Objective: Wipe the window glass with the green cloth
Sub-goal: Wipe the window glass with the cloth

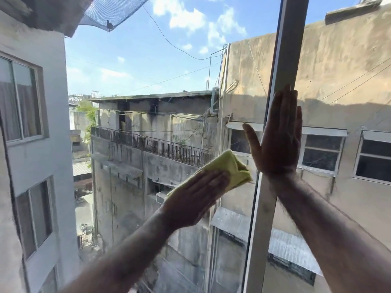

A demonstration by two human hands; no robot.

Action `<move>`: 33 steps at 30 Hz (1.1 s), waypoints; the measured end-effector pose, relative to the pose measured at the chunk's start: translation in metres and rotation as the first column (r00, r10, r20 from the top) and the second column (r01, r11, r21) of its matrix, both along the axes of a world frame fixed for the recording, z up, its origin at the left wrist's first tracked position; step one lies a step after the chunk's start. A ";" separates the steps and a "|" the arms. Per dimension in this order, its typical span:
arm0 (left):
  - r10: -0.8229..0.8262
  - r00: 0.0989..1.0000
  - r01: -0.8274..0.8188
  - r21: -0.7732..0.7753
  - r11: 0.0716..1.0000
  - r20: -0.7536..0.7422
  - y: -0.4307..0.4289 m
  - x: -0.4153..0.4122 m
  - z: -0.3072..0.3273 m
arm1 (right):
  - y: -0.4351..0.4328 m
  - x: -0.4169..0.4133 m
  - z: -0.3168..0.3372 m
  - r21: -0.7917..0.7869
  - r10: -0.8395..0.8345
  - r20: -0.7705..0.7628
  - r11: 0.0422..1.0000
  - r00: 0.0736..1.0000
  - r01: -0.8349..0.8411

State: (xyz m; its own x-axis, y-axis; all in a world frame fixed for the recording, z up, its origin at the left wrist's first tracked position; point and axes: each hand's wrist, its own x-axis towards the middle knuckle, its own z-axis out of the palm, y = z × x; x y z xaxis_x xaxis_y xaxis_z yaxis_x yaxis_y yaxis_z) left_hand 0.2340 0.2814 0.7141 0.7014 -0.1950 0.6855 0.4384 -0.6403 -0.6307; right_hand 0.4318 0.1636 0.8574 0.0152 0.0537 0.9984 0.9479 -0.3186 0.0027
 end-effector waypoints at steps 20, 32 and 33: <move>0.048 0.963 0.022 0.254 0.967 -0.264 0.036 -0.066 0.029 | 0.000 0.000 0.000 -0.014 0.029 -0.002 0.999 1.000 -0.029; 0.027 0.718 0.088 -0.129 0.988 0.695 0.004 0.001 0.180 | 0.000 0.000 -0.001 -0.015 0.037 0.001 0.999 0.999 -0.037; -0.031 0.817 0.103 -0.092 0.990 0.576 -0.008 0.018 0.163 | 0.000 0.000 -0.002 -0.015 0.035 0.004 0.999 0.999 -0.035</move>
